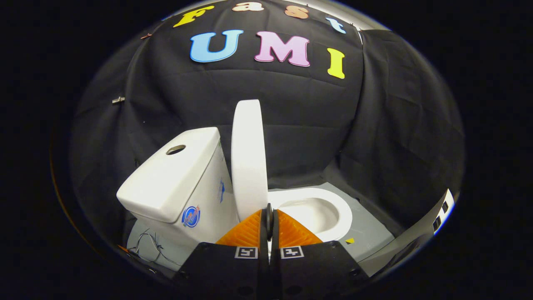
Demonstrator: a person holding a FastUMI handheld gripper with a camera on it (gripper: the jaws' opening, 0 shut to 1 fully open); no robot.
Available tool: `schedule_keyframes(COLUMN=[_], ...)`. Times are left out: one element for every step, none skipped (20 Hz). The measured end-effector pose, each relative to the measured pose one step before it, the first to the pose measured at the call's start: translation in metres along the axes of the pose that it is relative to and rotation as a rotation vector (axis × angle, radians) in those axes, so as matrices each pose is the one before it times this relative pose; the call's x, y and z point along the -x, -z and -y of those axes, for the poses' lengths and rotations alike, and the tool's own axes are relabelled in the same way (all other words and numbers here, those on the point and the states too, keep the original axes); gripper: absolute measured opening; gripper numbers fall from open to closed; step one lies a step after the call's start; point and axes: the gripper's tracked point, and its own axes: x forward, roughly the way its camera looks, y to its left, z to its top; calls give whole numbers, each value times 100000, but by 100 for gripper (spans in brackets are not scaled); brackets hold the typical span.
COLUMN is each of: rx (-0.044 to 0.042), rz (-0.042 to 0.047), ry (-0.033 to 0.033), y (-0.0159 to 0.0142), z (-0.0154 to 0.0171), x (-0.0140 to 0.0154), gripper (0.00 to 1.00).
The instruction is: Open the toilet lid.
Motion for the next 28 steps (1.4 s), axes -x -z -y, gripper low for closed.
schedule_keyframes(rx=[1226,432,272,686,767,880,741,321,185,465,1199,1419,1403,640,111,357,441,707,780,340,-222,-585,-804,-935,-739,-389,362,803], rz=[791,588,477,306,340,367,341,268,123,35,-7,259,244,176,129,19,-13,157,108,33,-51,-9,-40,-140,-319,-134,131,148], ry=[-34,78,-147,-740,-802,-526,-207,7,-214,-392,-253,-73,109,271,306,65,11,499,318,147,-101,-444,-752,-554,-1131,-1695,-1443,-1068], y=[223,-40,153,6,-37,24,-4,21,55,90,16,27,-142,86,127,65,-5,-21,40,80,5,162,-156,122,-497,45,-164,58], z=[-517,-310,-345,-519,-759,-505,-344,-307,-330,-446,-500,-332,-144,-81,-84,-97,-201,-122,-1,88,-20,-13,-23,65,20,-381,-423,-522], x=[109,51,175,44,-55,94,-88,36,51,44,-16,49,-48,80,90,22,-134,129,57,-174,174,-117,-39,-316,-418,-162,243,6], gripper=[5,5,5,5,5,5,5,5,5,5,5,5,5,5,5,5,5,5,5,5,5,5,7,8,10,12,24,43])
